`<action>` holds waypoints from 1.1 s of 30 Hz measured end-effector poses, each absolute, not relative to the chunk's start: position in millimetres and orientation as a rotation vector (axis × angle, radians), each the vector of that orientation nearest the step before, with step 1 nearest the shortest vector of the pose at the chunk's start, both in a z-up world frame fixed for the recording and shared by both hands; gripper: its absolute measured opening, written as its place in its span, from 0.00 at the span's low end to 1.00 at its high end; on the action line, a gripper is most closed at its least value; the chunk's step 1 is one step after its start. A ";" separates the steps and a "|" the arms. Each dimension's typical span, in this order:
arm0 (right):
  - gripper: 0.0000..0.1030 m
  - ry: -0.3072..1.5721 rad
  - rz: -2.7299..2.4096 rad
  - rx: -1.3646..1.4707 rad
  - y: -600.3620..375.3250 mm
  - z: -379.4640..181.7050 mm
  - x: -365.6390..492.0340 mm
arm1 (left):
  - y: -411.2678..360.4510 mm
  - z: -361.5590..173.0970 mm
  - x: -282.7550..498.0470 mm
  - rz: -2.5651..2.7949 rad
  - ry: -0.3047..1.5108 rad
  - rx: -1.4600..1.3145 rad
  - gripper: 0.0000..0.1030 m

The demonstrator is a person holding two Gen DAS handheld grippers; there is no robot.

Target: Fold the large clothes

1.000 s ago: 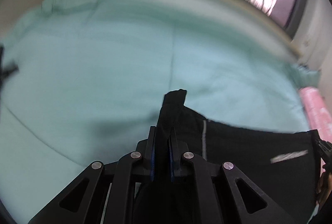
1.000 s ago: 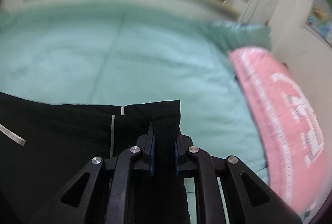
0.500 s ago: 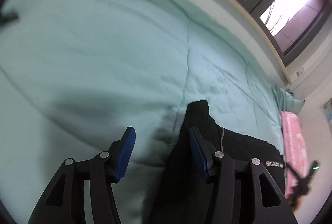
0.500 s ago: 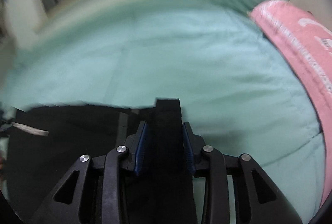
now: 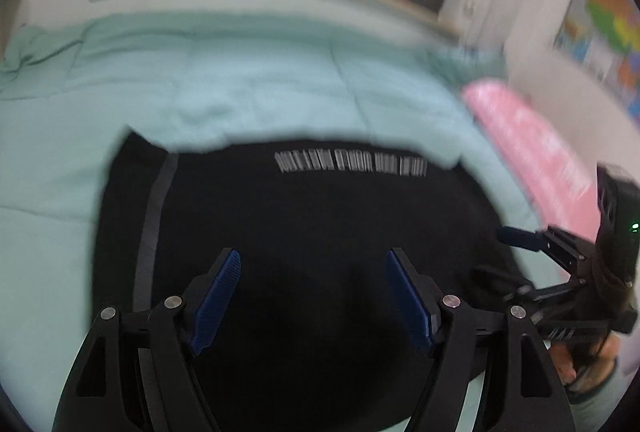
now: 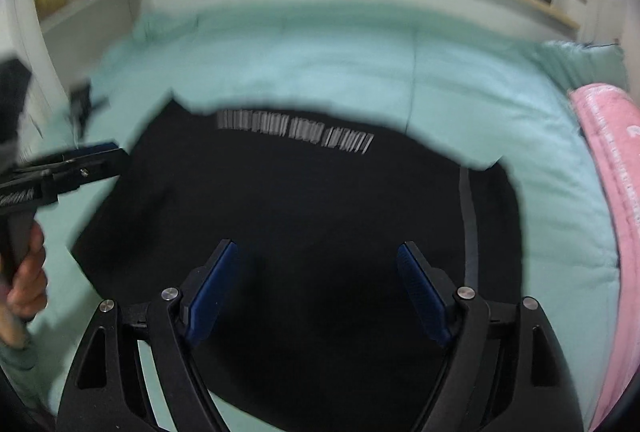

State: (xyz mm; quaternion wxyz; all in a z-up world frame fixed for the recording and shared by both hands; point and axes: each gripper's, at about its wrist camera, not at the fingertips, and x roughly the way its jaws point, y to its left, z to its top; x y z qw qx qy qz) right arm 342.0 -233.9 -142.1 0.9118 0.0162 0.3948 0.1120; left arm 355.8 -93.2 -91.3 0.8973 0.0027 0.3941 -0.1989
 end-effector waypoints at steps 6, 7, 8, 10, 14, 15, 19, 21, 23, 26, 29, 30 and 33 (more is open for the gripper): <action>0.82 0.826 0.234 0.083 -225.4 -189.6 347.4 | -108.9 -158.5 378.4 -0.339 0.921 0.010 0.81; 0.82 0.814 0.226 0.081 -224.7 -191.3 346.4 | -111.8 -159.4 378.2 -0.334 0.914 0.024 0.81; 0.82 0.812 0.225 0.078 -224.5 -192.5 346.3 | -113.4 -159.3 376.5 -0.334 0.907 0.045 0.81; 0.82 0.824 0.236 0.081 -225.4 -187.9 345.9 | -112.7 -154.1 370.9 -0.345 0.904 0.061 0.81; 0.80 0.790 0.282 0.138 -241.8 -153.3 345.6 | -110.8 -121.4 363.7 -0.418 0.883 0.049 0.81; 0.80 0.731 0.255 0.148 -249.3 -136.0 347.6 | -111.4 -111.0 363.4 -0.429 0.865 0.041 0.81; 0.80 0.666 0.106 0.175 -263.1 -106.7 386.7 | -112.6 -81.9 390.3 -0.361 0.844 -0.019 0.81; 0.77 0.787 0.154 0.261 -264.2 -120.8 425.4 | -112.1 -99.7 430.3 -0.349 0.968 -0.077 0.81; 0.74 0.944 0.162 0.265 -255.6 -153.5 460.8 | -114.9 -123.2 458.9 -0.341 1.051 -0.095 0.81; 0.79 0.966 0.138 0.251 -250.9 -180.6 477.2 | -121.8 -152.2 478.8 -0.292 1.098 -0.035 0.82; 0.80 0.925 0.121 0.265 -251.0 -184.7 474.2 | -123.6 -153.0 470.8 -0.270 1.060 -0.010 0.84; 0.80 0.911 0.123 0.270 -251.6 -182.8 471.8 | -123.1 -153.0 467.1 -0.270 1.048 -0.007 0.85; 0.80 0.855 0.153 0.323 -263.7 -169.7 444.6 | -112.6 -141.6 449.9 -0.306 0.993 -0.032 0.85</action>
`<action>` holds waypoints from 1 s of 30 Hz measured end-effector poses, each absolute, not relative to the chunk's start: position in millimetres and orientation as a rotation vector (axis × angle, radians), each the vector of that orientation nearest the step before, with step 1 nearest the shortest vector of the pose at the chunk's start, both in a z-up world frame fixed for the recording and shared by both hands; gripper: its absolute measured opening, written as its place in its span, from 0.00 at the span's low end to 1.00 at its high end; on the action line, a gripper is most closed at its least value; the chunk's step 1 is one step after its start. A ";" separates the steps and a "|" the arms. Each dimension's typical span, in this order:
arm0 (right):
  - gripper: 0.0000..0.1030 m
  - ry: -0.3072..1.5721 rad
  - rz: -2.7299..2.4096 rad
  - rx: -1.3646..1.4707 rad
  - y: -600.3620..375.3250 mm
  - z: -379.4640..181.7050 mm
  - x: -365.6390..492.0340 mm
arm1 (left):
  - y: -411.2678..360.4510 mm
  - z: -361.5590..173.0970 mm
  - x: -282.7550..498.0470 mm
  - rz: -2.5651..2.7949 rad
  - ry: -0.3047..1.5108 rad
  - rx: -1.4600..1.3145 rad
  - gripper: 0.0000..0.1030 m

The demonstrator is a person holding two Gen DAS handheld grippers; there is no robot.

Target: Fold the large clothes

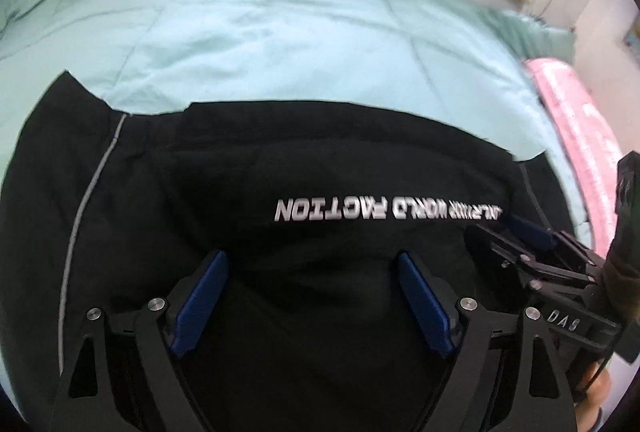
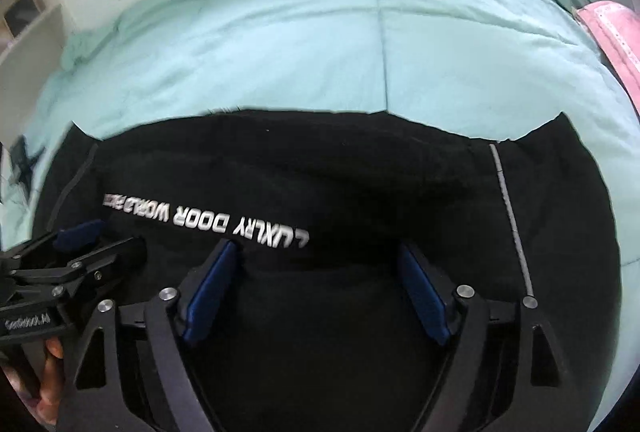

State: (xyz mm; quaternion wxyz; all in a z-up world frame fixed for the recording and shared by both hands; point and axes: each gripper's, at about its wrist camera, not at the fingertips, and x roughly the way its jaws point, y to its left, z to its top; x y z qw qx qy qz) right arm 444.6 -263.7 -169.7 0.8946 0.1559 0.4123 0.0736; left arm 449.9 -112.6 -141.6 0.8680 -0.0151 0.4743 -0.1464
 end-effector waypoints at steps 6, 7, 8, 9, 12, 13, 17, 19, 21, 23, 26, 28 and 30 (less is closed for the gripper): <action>0.73 0.778 0.198 0.155 -255.2 -120.9 352.1 | -84.2 -86.5 359.3 -0.455 0.891 -0.036 0.85; 0.73 0.776 0.219 0.130 -252.6 -117.1 333.8 | -87.2 -80.8 348.3 -0.462 0.874 -0.011 0.85; 0.73 0.782 0.237 0.111 -248.2 -116.6 320.8 | -87.7 -76.7 334.0 -0.469 0.858 0.016 0.85; 0.73 0.801 0.254 0.078 -238.9 -116.2 305.5 | -86.4 -74.3 319.9 -0.481 0.847 0.038 0.85; 0.72 0.849 0.211 -0.022 -218.1 -133.1 272.0 | -83.1 -82.7 292.9 -0.515 0.875 0.024 0.85; 0.72 0.865 0.197 -0.046 -210.6 -141.8 269.7 | -82.3 -91.0 288.5 -0.501 0.892 0.022 0.85; 0.72 0.976 0.193 0.046 -210.3 -197.9 294.2 | -76.9 -144.4 318.0 -0.440 1.009 -0.033 0.86; 0.73 0.951 0.184 0.086 -214.8 -200.1 298.3 | -68.2 -154.6 327.4 -0.442 1.015 -0.121 0.86; 0.74 0.930 0.163 0.137 -219.0 -199.3 294.7 | -68.4 -151.6 326.9 -0.433 1.016 -0.123 0.86; 0.74 0.881 0.131 0.132 -216.2 -203.3 289.0 | -70.5 -152.5 323.7 -0.428 1.009 -0.100 0.87; 0.74 0.805 0.091 0.129 -211.6 -206.0 273.5 | -73.8 -156.0 321.8 -0.413 0.979 -0.062 0.87; 0.75 0.730 0.083 0.123 -210.0 -208.7 259.3 | -79.2 -156.0 316.4 -0.403 0.960 -0.042 0.91; 0.75 0.659 0.073 0.095 -206.4 -214.1 243.1 | -86.9 -159.2 309.1 -0.388 0.937 0.002 0.94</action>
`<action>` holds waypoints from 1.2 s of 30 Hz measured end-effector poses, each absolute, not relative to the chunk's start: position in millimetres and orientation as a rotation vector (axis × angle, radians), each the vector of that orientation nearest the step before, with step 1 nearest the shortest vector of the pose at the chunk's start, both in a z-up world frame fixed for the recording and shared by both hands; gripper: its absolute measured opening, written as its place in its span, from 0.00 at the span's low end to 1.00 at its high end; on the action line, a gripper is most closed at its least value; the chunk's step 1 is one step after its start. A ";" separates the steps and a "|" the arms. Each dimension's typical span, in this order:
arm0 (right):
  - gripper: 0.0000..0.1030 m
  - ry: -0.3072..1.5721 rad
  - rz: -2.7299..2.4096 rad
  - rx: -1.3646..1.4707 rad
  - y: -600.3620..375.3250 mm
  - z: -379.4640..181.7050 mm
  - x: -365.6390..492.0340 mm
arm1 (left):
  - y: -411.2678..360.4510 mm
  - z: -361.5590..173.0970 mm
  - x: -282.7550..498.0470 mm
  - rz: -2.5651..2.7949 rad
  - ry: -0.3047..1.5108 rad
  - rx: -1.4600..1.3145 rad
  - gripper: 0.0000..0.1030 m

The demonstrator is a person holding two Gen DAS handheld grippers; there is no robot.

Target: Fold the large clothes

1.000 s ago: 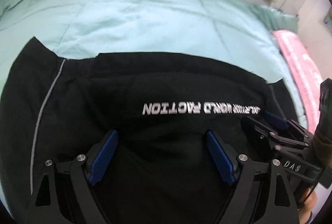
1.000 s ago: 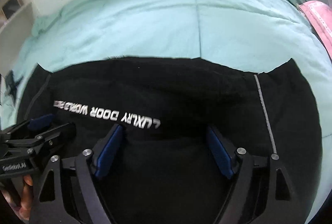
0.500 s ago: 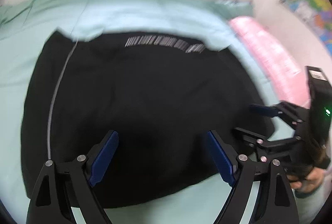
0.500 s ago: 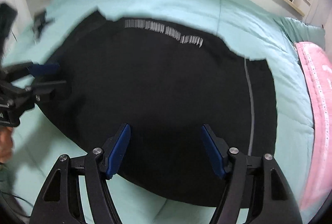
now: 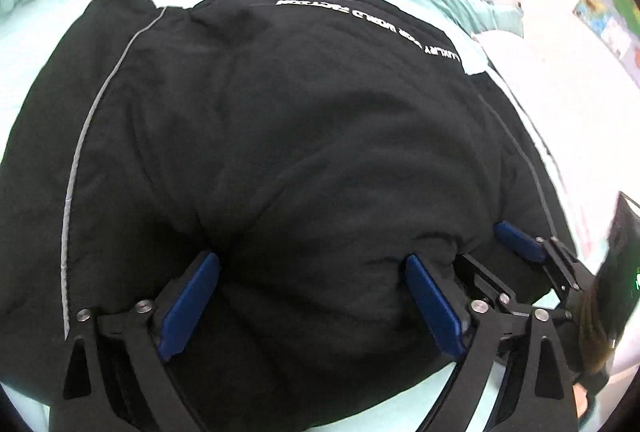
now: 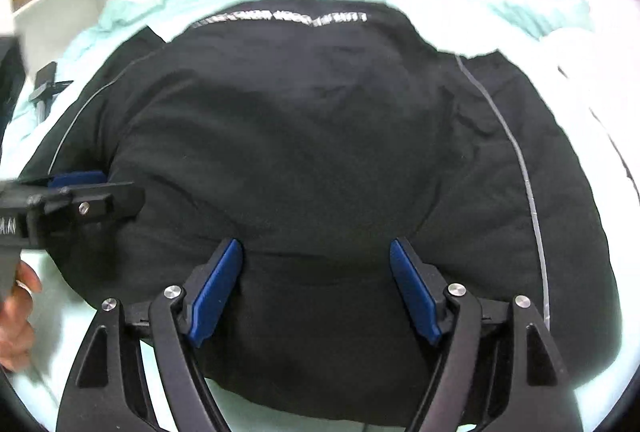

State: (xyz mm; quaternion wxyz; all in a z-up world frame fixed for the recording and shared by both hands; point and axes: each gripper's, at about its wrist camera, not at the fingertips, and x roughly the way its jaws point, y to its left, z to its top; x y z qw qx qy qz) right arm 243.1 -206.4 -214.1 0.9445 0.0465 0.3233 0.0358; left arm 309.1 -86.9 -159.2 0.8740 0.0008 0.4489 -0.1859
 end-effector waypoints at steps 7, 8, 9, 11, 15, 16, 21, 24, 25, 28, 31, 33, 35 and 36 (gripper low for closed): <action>0.76 0.763 0.117 0.186 -231.3 -192.6 218.6 | -65.1 -132.5 273.0 -0.488 0.920 0.024 0.96; 0.76 0.784 0.152 0.205 -241.3 -189.2 217.1 | -59.3 -121.8 263.3 -0.509 0.907 0.047 0.96; 0.77 0.792 0.190 0.229 -250.7 -181.6 208.7 | -52.3 -111.2 254.4 -0.511 0.878 0.078 0.96; 0.77 0.786 0.211 0.255 -271.1 -170.1 194.9 | -34.5 -86.2 239.9 -0.474 0.808 0.133 0.96; 0.77 0.750 0.171 0.311 -313.2 -147.0 190.5 | 19.2 -43.9 239.8 -0.432 0.735 0.061 0.96; 0.77 0.732 0.166 0.333 -327.0 -140.8 190.0 | 29.4 -35.8 245.8 -0.427 0.724 0.023 0.96; 0.78 0.692 0.122 0.353 -369.2 -122.0 201.7 | 98.0 -17.7 279.3 -0.372 0.709 -0.163 0.96; 0.78 0.684 0.093 0.352 -380.6 -124.7 214.6 | 122.2 -31.6 308.1 -0.370 0.767 -0.246 0.96; 0.78 0.683 0.085 0.354 -382.9 -127.8 219.1 | 127.9 -37.8 315.8 -0.379 0.788 -0.268 0.96; 0.78 0.670 0.021 0.384 -396.5 -139.6 233.3 | 132.3 -64.3 342.3 -0.409 0.850 -0.331 0.96; 0.78 0.671 0.011 0.479 -415.5 -156.4 246.4 | 131.4 -90.9 364.3 -0.408 0.893 -0.366 0.96; 0.78 0.685 0.026 0.522 -424.8 -168.0 256.4 | 128.3 -108.5 379.8 -0.404 0.924 -0.380 0.96; 0.78 0.709 0.037 0.545 -430.0 -179.6 268.0 | 125.6 -122.7 392.6 -0.434 0.954 -0.408 0.96; 0.78 0.724 0.045 0.555 -432.2 -186.1 275.1 | 125.0 -130.3 399.8 -0.468 0.979 -0.437 0.96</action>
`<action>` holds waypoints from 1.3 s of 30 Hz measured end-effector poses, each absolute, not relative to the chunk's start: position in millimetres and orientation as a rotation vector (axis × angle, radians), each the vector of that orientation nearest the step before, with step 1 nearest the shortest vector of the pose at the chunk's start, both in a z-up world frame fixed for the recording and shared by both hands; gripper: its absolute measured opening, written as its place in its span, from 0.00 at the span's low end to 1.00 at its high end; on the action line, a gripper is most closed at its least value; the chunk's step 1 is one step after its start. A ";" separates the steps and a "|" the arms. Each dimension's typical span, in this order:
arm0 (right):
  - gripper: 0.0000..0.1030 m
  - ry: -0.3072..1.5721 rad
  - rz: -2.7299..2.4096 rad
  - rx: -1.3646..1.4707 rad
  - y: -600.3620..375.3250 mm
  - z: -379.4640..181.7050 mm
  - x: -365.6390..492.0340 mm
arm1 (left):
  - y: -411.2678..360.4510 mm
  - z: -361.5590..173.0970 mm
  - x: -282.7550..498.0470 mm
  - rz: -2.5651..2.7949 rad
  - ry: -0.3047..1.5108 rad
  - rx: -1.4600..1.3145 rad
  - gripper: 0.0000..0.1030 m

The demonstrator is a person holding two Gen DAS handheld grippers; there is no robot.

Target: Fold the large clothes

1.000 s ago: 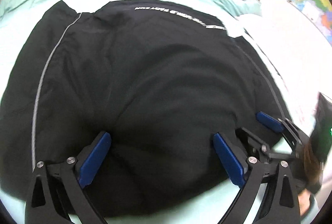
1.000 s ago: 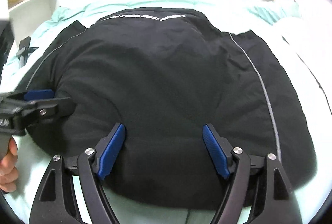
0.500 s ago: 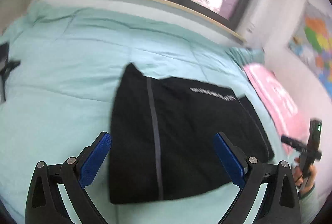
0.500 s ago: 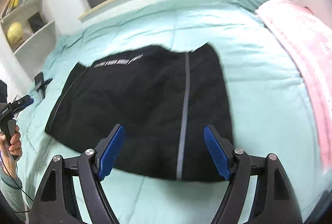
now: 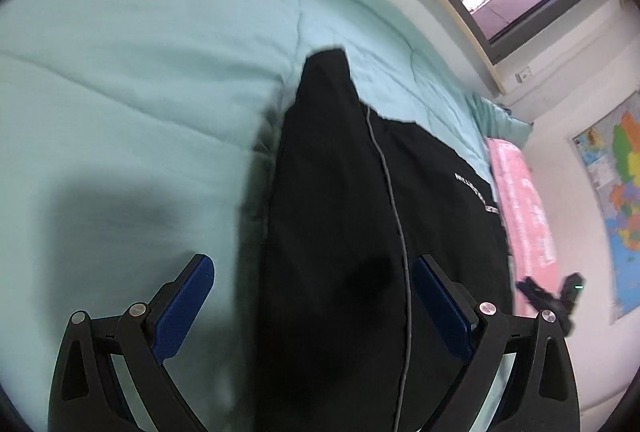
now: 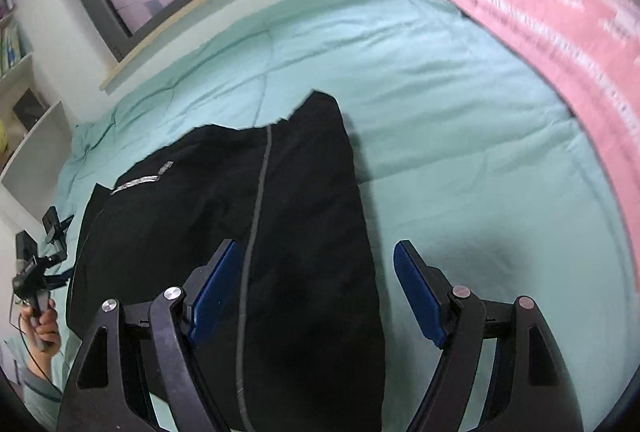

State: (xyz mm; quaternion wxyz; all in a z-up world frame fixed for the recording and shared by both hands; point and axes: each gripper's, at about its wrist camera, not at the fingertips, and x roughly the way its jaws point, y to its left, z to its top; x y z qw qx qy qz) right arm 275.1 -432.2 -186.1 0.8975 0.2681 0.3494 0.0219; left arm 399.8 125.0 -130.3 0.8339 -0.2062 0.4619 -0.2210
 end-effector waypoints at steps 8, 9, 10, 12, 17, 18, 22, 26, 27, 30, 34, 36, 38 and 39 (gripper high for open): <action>0.78 0.827 0.170 0.619 -437.5 -220.9 312.4 | 86.8 -158.5 420.2 -0.587 1.109 -0.419 0.96; 0.78 0.836 0.179 0.627 -438.4 -224.7 314.8 | 81.9 -159.4 422.2 -0.594 1.127 -0.415 0.96; 0.78 0.850 0.201 0.649 -440.3 -230.8 318.7 | 78.7 -159.2 423.0 -0.604 1.141 -0.414 0.96; 0.81 0.873 0.260 0.711 -444.3 -241.7 325.7 | 70.3 -160.4 429.1 -0.597 1.162 -0.410 0.96; 0.84 0.901 0.408 0.789 -442.9 -255.7 345.2 | 57.3 -164.0 440.3 -0.597 1.175 -0.447 0.96; 0.83 0.906 0.424 0.786 -441.2 -255.7 346.6 | 57.1 -164.9 441.3 -0.596 1.169 -0.443 0.96; 0.60 0.853 0.489 0.745 -434.8 -243.9 336.7 | 54.8 -152.0 430.2 -0.625 1.095 -0.407 0.64; 0.61 0.841 0.503 0.764 -436.3 -243.9 333.5 | 62.5 -153.8 429.0 -0.661 1.088 -0.451 0.63; 0.63 0.835 0.515 0.808 -441.0 -247.5 335.1 | 61.2 -155.9 430.7 -0.662 1.092 -0.453 0.63; 0.76 0.807 0.569 0.906 -449.5 -252.4 335.1 | 59.3 -157.7 433.4 -0.669 1.097 -0.454 0.66; 0.84 0.878 0.543 0.842 -431.1 -257.0 350.9 | 58.6 -164.6 437.5 -0.677 1.123 -0.481 0.72; 0.84 0.942 0.569 0.790 -412.7 -260.3 366.1 | 58.2 -165.4 440.1 -0.677 1.142 -0.487 0.75; 0.84 1.005 0.584 0.772 -393.7 -262.7 385.2 | 52.6 -165.7 444.0 -0.678 1.160 -0.470 0.79; 0.83 1.007 0.588 0.756 -385.7 -260.3 392.0 | 47.6 -165.6 445.5 -0.670 1.165 -0.457 0.80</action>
